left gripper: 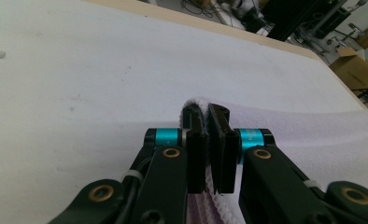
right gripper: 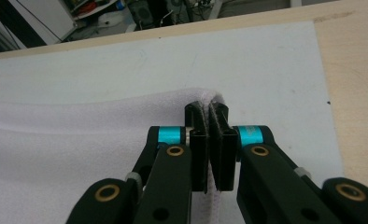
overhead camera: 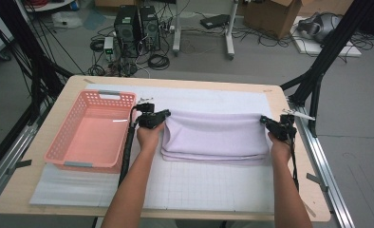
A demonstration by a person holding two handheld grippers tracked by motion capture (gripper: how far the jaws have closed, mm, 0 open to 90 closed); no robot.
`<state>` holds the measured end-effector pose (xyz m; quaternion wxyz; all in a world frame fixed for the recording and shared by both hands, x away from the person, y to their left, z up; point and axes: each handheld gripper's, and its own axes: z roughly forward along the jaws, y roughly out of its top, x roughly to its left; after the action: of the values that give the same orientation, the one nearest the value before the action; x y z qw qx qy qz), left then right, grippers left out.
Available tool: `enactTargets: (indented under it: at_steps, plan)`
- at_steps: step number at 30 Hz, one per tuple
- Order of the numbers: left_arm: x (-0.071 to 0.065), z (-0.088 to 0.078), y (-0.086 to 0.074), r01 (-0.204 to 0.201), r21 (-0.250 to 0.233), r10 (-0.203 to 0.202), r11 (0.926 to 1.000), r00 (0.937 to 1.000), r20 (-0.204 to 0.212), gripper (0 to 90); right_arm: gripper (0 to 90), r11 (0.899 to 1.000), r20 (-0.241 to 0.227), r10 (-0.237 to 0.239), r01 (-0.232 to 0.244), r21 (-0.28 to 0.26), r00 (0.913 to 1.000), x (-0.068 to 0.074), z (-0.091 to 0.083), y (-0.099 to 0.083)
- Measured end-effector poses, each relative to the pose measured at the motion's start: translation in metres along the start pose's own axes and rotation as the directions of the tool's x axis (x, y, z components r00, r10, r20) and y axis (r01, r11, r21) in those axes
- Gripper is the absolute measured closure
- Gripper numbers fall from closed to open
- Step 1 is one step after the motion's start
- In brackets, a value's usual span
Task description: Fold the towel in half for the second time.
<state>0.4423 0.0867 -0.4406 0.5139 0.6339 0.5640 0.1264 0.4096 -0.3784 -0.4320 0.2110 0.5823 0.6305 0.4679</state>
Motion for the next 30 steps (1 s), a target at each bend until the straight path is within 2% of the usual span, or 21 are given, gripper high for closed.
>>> enactTargets:
  at_steps: [1,3,4,6,8,9,10,12,14,15,16,19,20,22,23,24,25,27,28,29,30]
  plan:
    - [-0.001,0.0,-0.001,-0.015,-0.003,0.015,0.9999,0.9999,0.001,77.0,84.8,1.0,0.007,0.0,0.0,0.017,1.0,0.001,0.002,0.0]
    - [-0.003,-0.002,-0.001,-0.029,0.014,0.029,0.9995,0.9994,0.02,54.3,74.3,0.999,0.023,-0.005,0.004,0.045,0.9997,0.002,0.003,0.0]
    - [-0.004,-0.004,0.0,-0.039,0.024,0.039,0.9989,0.9987,0.035,49.7,71.6,0.999,0.014,-0.009,0.008,0.054,0.9999,0.0,0.001,0.0]
    - [-0.008,-0.009,0.0,-0.079,0.041,0.077,0.996,0.9954,0.058,47.1,66.5,0.998,0.007,-0.018,0.017,0.063,0.9998,-0.001,-0.005,0.002]
    - [-0.01,-0.012,0.0,-0.092,0.048,0.088,0.9946,0.9934,0.073,44.7,65.2,0.998,-0.005,-0.023,0.023,0.056,0.9997,-0.001,-0.009,0.002]
    - [-0.016,-0.02,-0.001,-0.122,0.047,0.117,0.9914,0.9879,0.102,44.9,62.0,0.997,-0.022,-0.036,0.038,0.072,0.9991,0.001,-0.017,0.004]
    - [-0.016,-0.02,-0.001,-0.122,0.047,0.117,0.9914,0.9879,0.102,45.0,61.9,0.995,-0.029,-0.055,0.057,0.078,0.9981,0.002,-0.022,0.004]
    - [-0.021,-0.031,-0.009,-0.142,0.056,0.134,0.9882,0.9825,0.129,46.5,60.6,0.991,-0.05,-0.086,0.09,0.095,0.9951,0.005,-0.032,0.002]
    - [-0.021,-0.038,-0.016,-0.135,0.067,0.125,0.9885,0.9815,0.145,46.3,60.2,0.989,-0.087,-0.102,0.111,0.098,0.9909,0.008,-0.042,-0.002]
    - [-0.022,-0.042,-0.018,-0.131,0.093,0.115,0.987,0.98,0.163,46.3,59.8,0.987,-0.094,-0.111,0.121,0.103,0.9893,0.009,-0.048,-0.005]
    - [-0.023,-0.045,-0.022,-0.144,0.11,0.125,0.9834,0.9781,0.167,46.2,59.8,0.985,-0.1,-0.124,0.135,0.109,0.9872,0.01,-0.053,-0.009]
    - [-0.025,-0.053,-0.03,-0.152,0.09,0.134,0.9842,0.9747,0.179,48.1,59.4,0.981,-0.124,-0.131,0.146,0.125,0.9835,0.013,-0.069,-0.022]
    - [-0.026,-0.06,-0.036,-0.175,0.111,0.153,0.9782,0.9714,0.181,48.6,59.4,0.981,-0.137,-0.124,0.142,0.128,0.9828,0.013,-0.074,-0.027]
    - [-0.027,-0.064,-0.044,-0.184,0.141,0.155,0.9727,0.9684,0.195,52.1,60.7,0.98,-0.147,-0.126,0.146,0.132,0.981,0.015,-0.083,-0.037]
    - [-0.027,-0.064,-0.044,-0.184,0.141,0.155,0.9727,0.9684,0.195,55.2,61.5,0.981,-0.152,-0.126,0.146,0.128,0.9803,0.015,-0.086,-0.041]
    - [-0.028,-0.066,-0.05,-0.222,0.178,0.184,0.9586,0.9607,0.208,60.8,63.6,0.981,-0.161,-0.117,0.139,0.133,0.9801,0.014,-0.088,-0.044]
    - [-0.028,-0.068,-0.054,-0.224,0.179,0.186,0.958,0.9612,0.203,67.6,65.1,0.981,-0.163,-0.115,0.138,0.137,0.9799,0.014,-0.09,-0.047]
    - [-0.028,-0.068,-0.058,-0.249,0.197,0.208,0.9482,0.9559,0.207,81.7,69.0,0.982,-0.175,-0.093,0.12,0.148,0.9801,0.013,-0.09,-0.052]
    - [-0.028,-0.068,-0.058,-0.249,0.197,0.208,0.9482,0.9559,0.207,85.5,73.4,0.98,-0.185,-0.091,0.121,0.158,0.9785,0.012,-0.089,-0.054]
    - [-0.027,-0.071,-0.06,-0.244,0.177,0.206,0.9535,0.9563,0.207,86.7,82.9,0.978,-0.193,-0.093,0.126,0.167,0.9768,0.012,-0.087,-0.056]
    - [-0.027,-0.072,-0.06,-0.226,0.175,0.187,0.9583,0.9583,0.216,86.9,85.0,0.977,-0.206,-0.089,0.126,0.17,0.9744,0.011,-0.087,-0.057]
